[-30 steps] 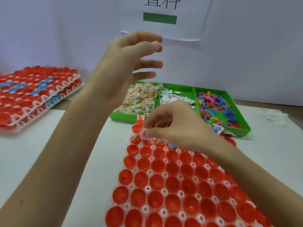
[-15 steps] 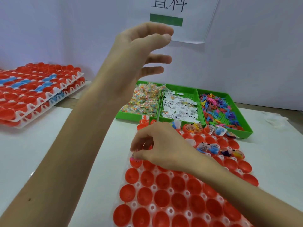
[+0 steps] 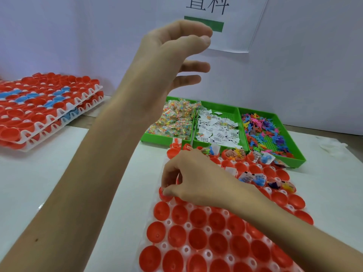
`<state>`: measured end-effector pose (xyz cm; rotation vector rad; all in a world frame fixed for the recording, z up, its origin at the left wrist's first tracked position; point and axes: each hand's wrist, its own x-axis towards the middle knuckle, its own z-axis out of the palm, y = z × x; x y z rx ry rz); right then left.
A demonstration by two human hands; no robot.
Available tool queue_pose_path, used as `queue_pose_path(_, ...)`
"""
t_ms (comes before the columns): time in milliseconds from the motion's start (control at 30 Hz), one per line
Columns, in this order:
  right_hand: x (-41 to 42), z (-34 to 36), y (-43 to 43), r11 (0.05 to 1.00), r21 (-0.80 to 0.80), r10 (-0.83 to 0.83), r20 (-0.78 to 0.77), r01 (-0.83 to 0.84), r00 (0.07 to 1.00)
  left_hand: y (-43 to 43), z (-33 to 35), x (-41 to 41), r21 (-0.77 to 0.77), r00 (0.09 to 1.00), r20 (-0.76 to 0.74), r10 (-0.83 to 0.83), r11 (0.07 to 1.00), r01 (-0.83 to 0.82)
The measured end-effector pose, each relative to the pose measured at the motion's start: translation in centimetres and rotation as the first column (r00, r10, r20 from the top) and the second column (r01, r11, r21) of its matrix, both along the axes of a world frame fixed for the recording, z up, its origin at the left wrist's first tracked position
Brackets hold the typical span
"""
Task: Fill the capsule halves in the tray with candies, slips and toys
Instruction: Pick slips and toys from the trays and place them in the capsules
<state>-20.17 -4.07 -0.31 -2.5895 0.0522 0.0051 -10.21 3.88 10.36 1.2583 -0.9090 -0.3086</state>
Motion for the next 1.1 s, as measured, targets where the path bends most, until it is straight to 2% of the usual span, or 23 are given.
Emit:
queue_pose_path(467, -0.1, -0.3, 0.5, 0.988, -0.145, 0.057, 0.001, -0.056, 0.998, -0.5, -0.3, 0.3, -0.022, 1.000, 0.000, -0.014, 1.000, 0.014)
queue_pose_path(667, -0.5, 0.3, 0.2, 0.986, -0.159, 0.063, 0.072, -0.051, 0.995, -0.9, -0.6, 0.5, -0.020, 1.000, 0.013, -0.014, 1.000, 0.014)
queue_pose_path(767, -0.7, 1.3, -0.5, 0.973, -0.213, 0.102, 0.059, -0.087, 0.993, -1.4, -1.4, 1.4, -0.005, 0.998, 0.057, 0.014, 1.000, -0.013)
queue_pose_path(867, -1.5, 3.7, -2.8, 0.989, -0.139, 0.071, 0.135, -0.052, 0.988, -2.5, -3.8, 3.6, 0.144, 0.979, 0.159, 0.130, 0.978, -0.153)
queue_pose_path(1000, -3.5, 6.7, -8.6, 0.987, 0.008, -0.157, 0.323, 0.163, 0.933, -3.5, -8.9, 7.1, 0.465, 0.966, 0.198, 0.164, 0.852, -0.240)
queue_pose_path(1100, -3.6, 6.3, -13.6, 0.932, 0.066, -0.356, 0.333, 0.355, 0.873, -3.8, -11.2, 9.1, 0.556, 0.940, 0.295, 0.169, 0.770, -0.313)
